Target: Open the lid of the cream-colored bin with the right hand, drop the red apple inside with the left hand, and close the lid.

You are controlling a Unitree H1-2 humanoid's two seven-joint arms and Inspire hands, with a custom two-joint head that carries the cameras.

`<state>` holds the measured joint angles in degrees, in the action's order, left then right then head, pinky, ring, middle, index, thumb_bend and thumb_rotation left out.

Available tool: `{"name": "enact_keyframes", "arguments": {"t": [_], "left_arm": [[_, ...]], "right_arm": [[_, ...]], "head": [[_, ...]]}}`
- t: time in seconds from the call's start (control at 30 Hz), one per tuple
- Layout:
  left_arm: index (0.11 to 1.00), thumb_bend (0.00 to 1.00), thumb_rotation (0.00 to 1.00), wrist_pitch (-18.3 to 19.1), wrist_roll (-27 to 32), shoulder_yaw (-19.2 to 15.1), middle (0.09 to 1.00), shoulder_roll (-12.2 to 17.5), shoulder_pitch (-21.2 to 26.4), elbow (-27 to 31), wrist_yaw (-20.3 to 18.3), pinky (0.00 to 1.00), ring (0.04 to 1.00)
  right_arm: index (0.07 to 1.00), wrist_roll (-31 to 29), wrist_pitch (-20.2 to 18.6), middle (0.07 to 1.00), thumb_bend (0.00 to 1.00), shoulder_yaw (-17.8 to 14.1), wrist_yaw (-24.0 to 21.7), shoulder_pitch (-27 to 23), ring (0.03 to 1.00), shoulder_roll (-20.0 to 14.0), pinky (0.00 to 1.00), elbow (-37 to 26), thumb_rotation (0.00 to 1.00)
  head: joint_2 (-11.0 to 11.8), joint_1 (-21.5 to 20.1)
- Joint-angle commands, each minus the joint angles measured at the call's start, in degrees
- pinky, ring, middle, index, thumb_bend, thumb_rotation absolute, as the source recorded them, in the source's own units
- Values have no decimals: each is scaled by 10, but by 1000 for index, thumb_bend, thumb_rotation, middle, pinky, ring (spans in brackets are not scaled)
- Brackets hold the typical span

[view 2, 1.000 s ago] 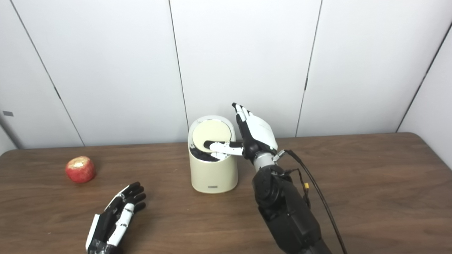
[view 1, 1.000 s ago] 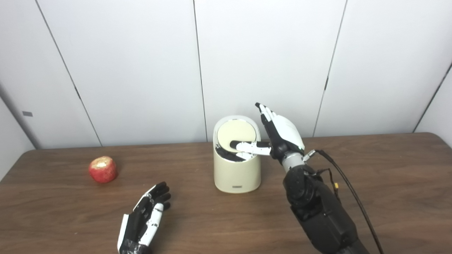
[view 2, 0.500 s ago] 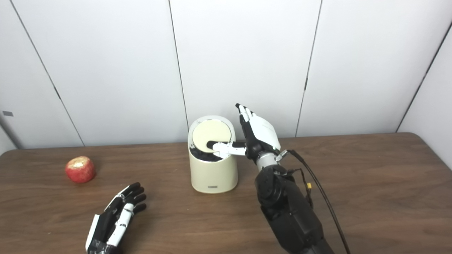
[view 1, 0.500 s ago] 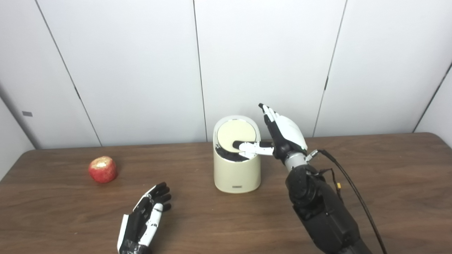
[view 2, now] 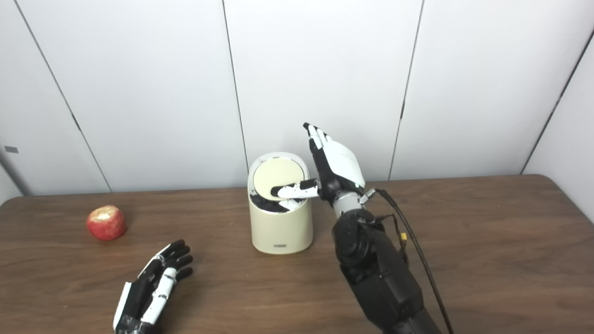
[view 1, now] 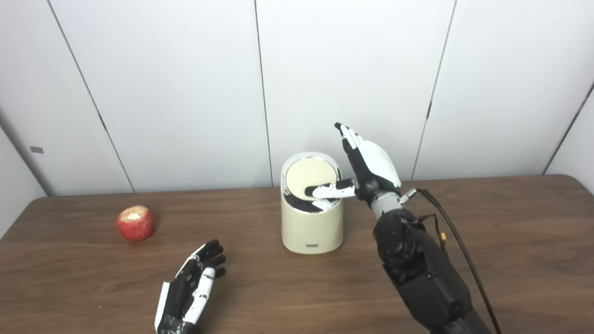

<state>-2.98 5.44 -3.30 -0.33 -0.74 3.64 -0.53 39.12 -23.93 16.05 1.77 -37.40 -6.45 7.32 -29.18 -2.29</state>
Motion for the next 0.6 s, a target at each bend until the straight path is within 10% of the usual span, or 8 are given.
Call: {"name": "enact_keyframes", "arguments": {"t": [0.0, 0.2, 0.4, 0.57], "left_arm": [[824, 208, 480, -1, 1, 3, 821, -2, -8, 7, -1, 783, 808], [823, 207, 470, -3, 3, 2, 821, -3, -7, 5, -1, 786, 811], [827, 207, 488, -3, 6, 1, 825, -1, -6, 2, -4, 790, 817], [822, 212, 482, 1, 7, 1, 823, -2, -6, 3, -3, 793, 813]], "right_arm": [[996, 11, -4, 1000, 848, 2, -4, -15, 998, -6, 931, -4, 240], [996, 5, -4, 1000, 851, -2, -2, -11, 998, -3, 929, -9, 304], [1000, -16, 20, 1000, 865, -10, 1, -1, 1000, -3, 931, -12, 873], [1000, -23, 37, 1000, 927, -10, 10, 5, 998, -6, 916, -12, 997]], "head": [[-1, -1], [-1, -1], [0, -2], [0, -1]]}}
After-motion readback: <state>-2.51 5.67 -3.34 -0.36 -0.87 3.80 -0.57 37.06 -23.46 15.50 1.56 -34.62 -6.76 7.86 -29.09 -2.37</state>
